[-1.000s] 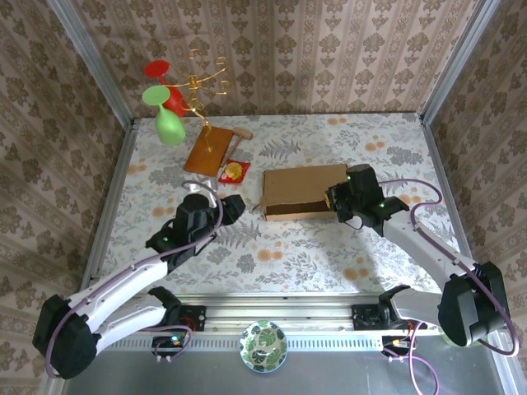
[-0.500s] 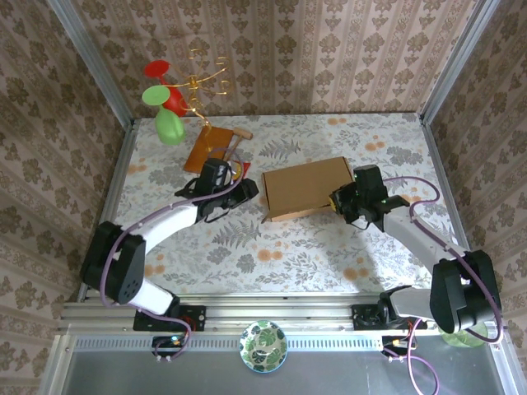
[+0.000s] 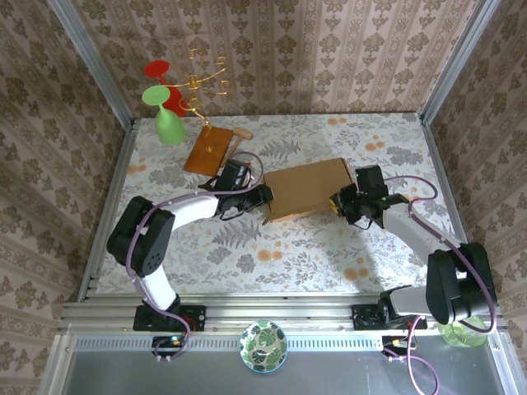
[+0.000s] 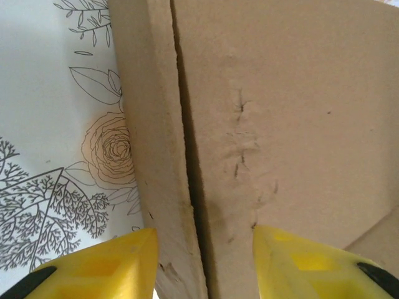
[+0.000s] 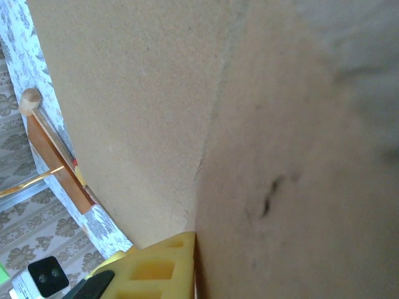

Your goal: Fold the paper box

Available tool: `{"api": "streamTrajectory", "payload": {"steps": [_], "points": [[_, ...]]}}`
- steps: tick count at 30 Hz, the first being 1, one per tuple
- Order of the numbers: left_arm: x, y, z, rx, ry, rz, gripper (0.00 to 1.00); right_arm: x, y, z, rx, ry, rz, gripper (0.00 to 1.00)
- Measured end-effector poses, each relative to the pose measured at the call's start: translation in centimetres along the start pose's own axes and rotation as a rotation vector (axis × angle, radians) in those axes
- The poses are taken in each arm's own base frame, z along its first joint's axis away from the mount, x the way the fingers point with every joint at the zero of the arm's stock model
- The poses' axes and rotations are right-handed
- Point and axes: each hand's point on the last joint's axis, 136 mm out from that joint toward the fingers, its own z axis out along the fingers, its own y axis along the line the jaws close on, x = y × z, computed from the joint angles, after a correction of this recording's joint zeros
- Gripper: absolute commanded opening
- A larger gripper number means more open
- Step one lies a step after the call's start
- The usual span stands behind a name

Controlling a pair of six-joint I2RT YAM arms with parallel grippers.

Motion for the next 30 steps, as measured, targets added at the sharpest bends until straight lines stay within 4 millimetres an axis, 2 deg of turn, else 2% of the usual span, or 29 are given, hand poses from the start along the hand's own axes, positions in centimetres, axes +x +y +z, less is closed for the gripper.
{"api": "streamTrajectory", "payload": {"steps": [11,14,19,23,28,30], "points": [[-0.1,0.2,1.3,0.008,0.004,0.016,0.35,-0.6,-1.9,0.6,0.069,0.018,-0.033,0.26],[-0.1,0.1,1.4,0.014,0.002,0.021,0.32,-0.7,-2.6,0.9,0.096,0.027,-0.046,0.35],[-0.1,-0.2,1.6,0.03,0.004,0.034,0.14,-1.0,-3.7,0.8,0.153,0.065,-0.065,0.52],[-0.2,-0.4,1.6,0.036,0.003,0.046,0.06,-2.7,-2.4,-1.5,0.169,0.054,-0.113,0.61],[-0.2,-0.4,1.6,0.036,0.002,0.062,0.02,-5.6,1.6,-7.0,0.063,-0.099,-0.224,0.66],[-0.3,-0.4,1.6,0.036,0.001,0.069,0.02,-6.4,2.4,-8.9,0.024,-0.159,-0.252,0.68]]}}
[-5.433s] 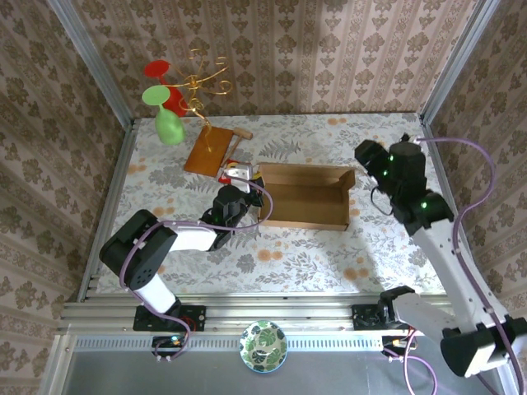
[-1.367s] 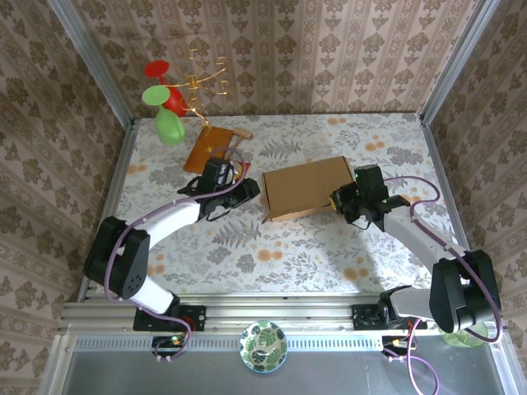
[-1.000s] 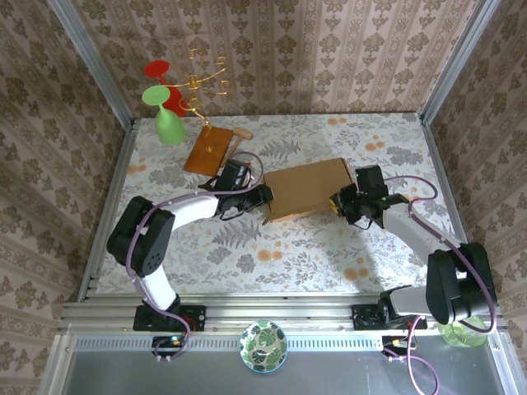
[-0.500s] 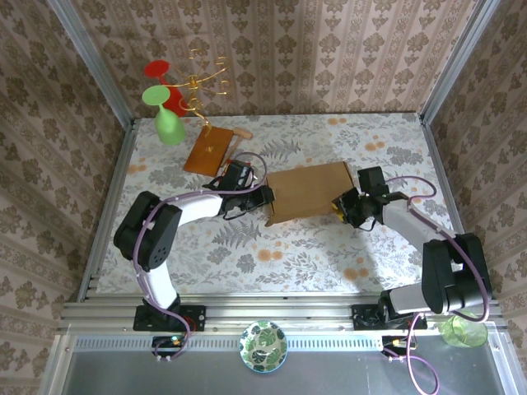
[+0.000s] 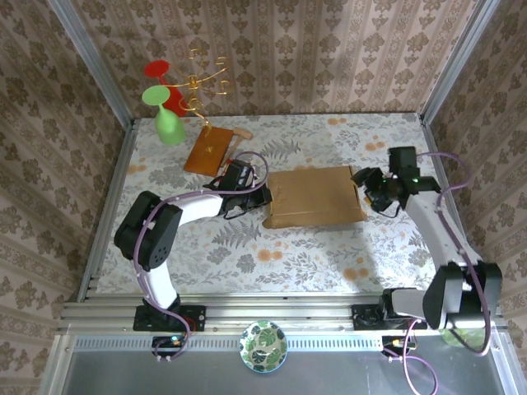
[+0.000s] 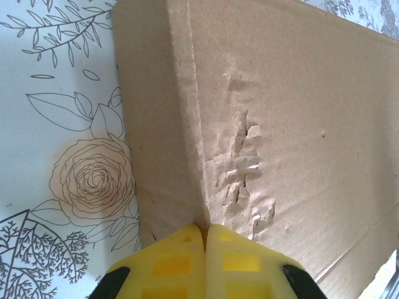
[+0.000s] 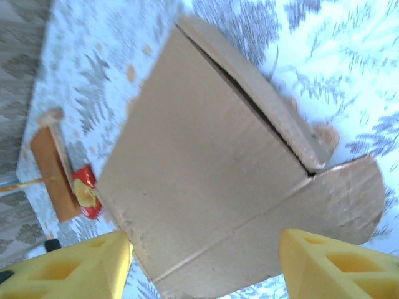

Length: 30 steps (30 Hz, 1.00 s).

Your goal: Fold the paper box

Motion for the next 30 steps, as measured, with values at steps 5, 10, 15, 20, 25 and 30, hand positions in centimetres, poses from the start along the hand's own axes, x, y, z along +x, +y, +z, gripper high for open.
{"api": "streamTrajectory", "payload": {"steps": [5,10,15,20,25,30], "points": [[-0.1,0.1,-0.1,-0.001,-0.001,0.009,0.01,-2.4,-0.8,-0.7,0.006,-0.076,-0.026,0.73],[-0.2,0.7,-0.5,0.008,-0.003,0.009,0.0,-4.7,-3.3,4.3,0.026,0.005,-0.05,0.74],[-0.6,1.2,-0.9,0.023,-0.002,0.011,0.0,-3.0,-4.9,10.4,-0.027,0.24,-0.083,0.75],[-1.4,1.9,-1.2,0.02,-0.014,0.001,0.0,-2.9,-2.5,11.2,-0.193,0.279,-0.138,0.76],[-1.6,2.2,-1.3,0.016,-0.019,-0.001,0.0,-3.2,-0.1,10.9,-0.332,0.272,-0.169,0.76],[-1.6,2.3,-1.3,0.017,-0.02,-0.002,0.0,-2.6,-0.2,10.9,-0.379,0.283,-0.165,0.77]]}}
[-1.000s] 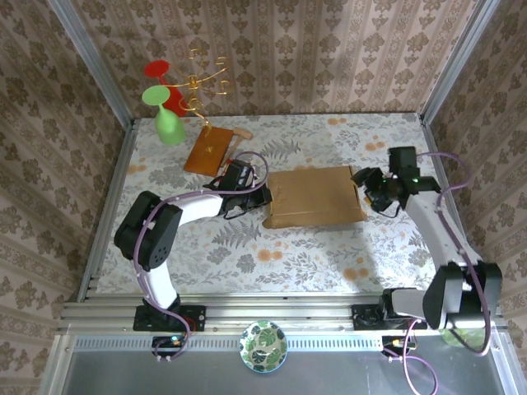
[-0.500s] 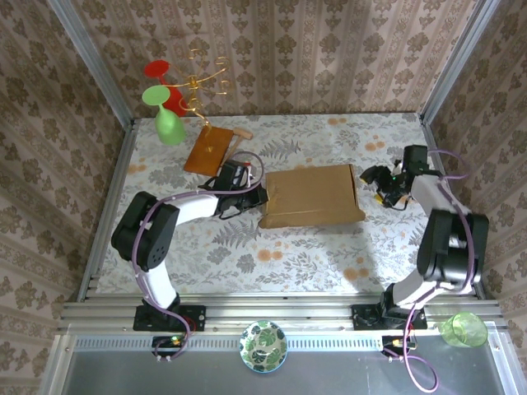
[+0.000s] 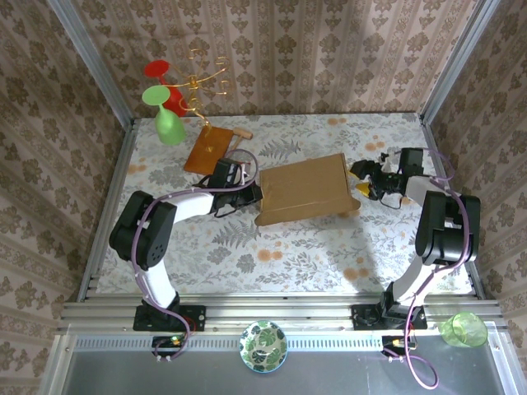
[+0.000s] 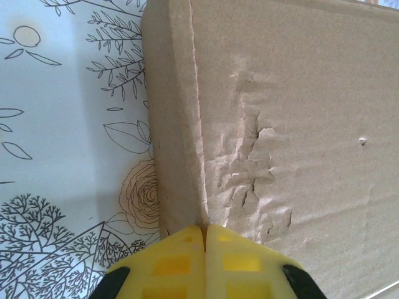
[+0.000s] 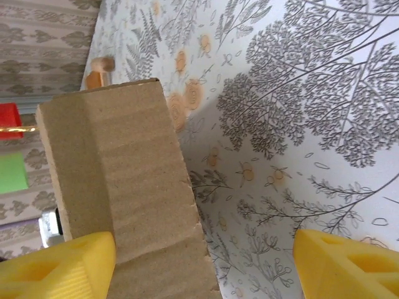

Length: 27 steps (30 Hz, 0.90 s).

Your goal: Fold the paper box

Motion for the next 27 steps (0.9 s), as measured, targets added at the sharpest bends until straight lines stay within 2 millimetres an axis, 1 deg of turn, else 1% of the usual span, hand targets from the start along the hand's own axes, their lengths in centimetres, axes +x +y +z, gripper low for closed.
{"api": "streamTrajectory", "payload": {"steps": [4,6,7,8,12,15,19,21,25,27], "points": [[-0.1,0.1,-0.1,0.002,-0.001,-0.002,0.0,0.2,-0.2,-0.8,-0.02,-0.022,0.028,0.78],[-0.1,0.0,-0.1,0.005,0.0,-0.001,0.0,0.1,-0.1,-1.6,-0.03,-0.041,0.041,0.82],[-0.1,0.0,0.0,0.007,0.0,0.001,0.0,0.0,0.2,-1.9,-0.037,-0.05,0.044,0.86],[-0.1,-0.1,0.0,0.007,0.001,0.003,0.0,-0.1,0.6,-2.2,-0.048,-0.057,0.043,0.88],[0.0,-0.1,0.0,0.01,0.002,0.004,0.0,-0.4,1.5,-2.4,-0.082,-0.064,0.024,0.9],[0.0,-0.1,0.0,0.01,0.002,0.007,0.0,-0.1,1.4,-2.1,-0.084,-0.047,0.019,0.9],[0.0,-0.1,0.0,0.01,0.002,0.01,0.0,1.0,0.4,-1.4,-0.058,-0.002,0.024,0.9],[0.0,-0.1,0.0,0.01,0.002,0.01,0.0,1.6,0.1,-0.8,-0.043,0.033,0.023,0.9],[-0.1,-0.1,0.0,0.01,0.002,0.011,0.0,2.8,0.0,1.1,-0.006,0.112,-0.023,0.9],[-0.1,-0.1,0.0,0.009,0.002,0.01,0.0,3.2,-0.3,1.5,0.019,0.122,-0.04,0.91]]}}
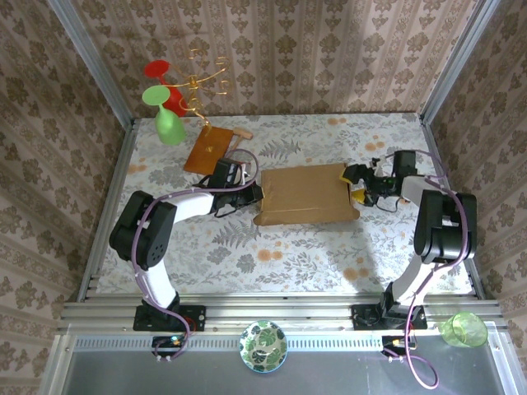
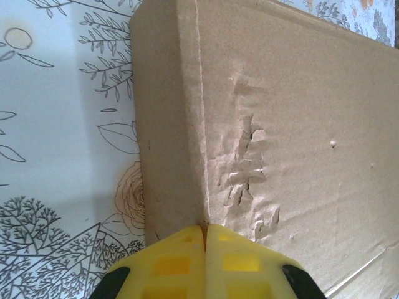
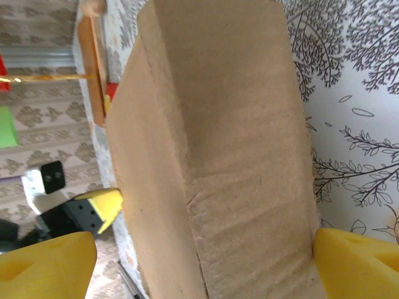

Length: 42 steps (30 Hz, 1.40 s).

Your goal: Fold the paper box

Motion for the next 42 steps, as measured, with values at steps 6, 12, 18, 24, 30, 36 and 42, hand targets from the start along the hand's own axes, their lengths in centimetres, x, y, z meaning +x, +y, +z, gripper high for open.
{"api": "streamTrajectory", "payload": {"steps": [6,12,18,24,30,36,42], "points": [[-0.2,0.1,0.0,0.002,-0.005,0.002,0.0,0.5,-0.9,0.3,0.028,0.019,0.006,0.91],[-0.2,0.2,-0.1,0.016,0.0,-0.003,0.0,0.5,-2.2,0.2,0.097,0.009,-0.003,0.91],[-0.2,0.2,0.0,0.02,0.001,-0.001,0.0,0.3,-2.1,-0.4,0.104,-0.02,-0.02,0.91],[-0.4,0.5,-0.2,0.019,-0.001,-0.002,0.0,0.7,-1.8,0.5,0.072,0.007,-0.025,0.91],[-0.4,0.6,-0.2,0.025,-0.002,0.002,0.0,1.3,-2.1,1.5,0.053,0.028,-0.009,0.91],[-0.5,0.7,-0.3,0.026,-0.001,0.001,0.0,1.9,0.4,3.1,-0.035,0.053,-0.044,0.88],[-0.8,1.0,-0.4,0.027,-0.008,-0.004,0.05,2.2,1.9,4.0,-0.102,0.062,-0.028,0.81]]}}
